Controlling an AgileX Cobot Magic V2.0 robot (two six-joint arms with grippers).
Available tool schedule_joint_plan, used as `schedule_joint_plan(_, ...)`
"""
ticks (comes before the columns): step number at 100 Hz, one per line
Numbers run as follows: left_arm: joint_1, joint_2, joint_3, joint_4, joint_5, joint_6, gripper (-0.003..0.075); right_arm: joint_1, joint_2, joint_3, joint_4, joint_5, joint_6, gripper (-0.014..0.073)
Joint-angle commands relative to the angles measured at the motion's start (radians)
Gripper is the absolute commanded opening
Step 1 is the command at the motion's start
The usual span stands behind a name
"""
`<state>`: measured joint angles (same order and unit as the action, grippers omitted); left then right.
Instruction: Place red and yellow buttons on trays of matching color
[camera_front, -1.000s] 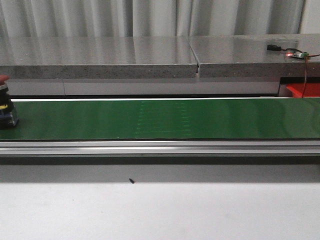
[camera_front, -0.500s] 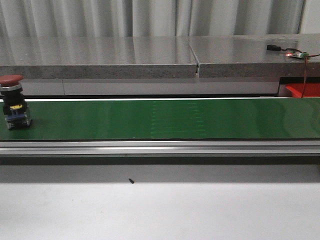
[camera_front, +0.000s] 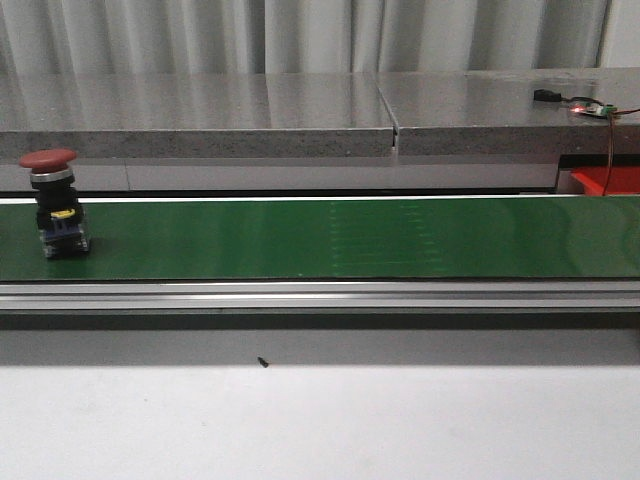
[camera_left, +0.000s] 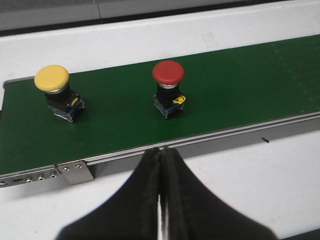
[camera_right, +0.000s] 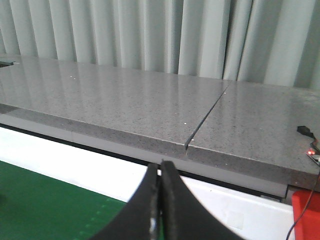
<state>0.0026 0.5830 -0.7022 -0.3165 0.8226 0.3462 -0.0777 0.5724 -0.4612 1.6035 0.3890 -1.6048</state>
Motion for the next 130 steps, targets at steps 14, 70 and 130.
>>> schedule_joint_plan(14,-0.007,-0.113,0.019,-0.026,-0.059,0.003,-0.0019,0.000,-0.004,-0.026,0.031,0.048,-0.009,-0.0059)
schedule_joint_plan(70,-0.007,-0.113,0.019,-0.056,-0.061,0.001,-0.0019,0.000,-0.004,-0.026,0.030,0.029,-0.010,-0.0059)
schedule_joint_plan(130,-0.007,-0.113,0.019,-0.056,-0.061,0.001,-0.0019,0.023,0.047,-0.135,-0.407,-0.015,0.489,-0.0057)
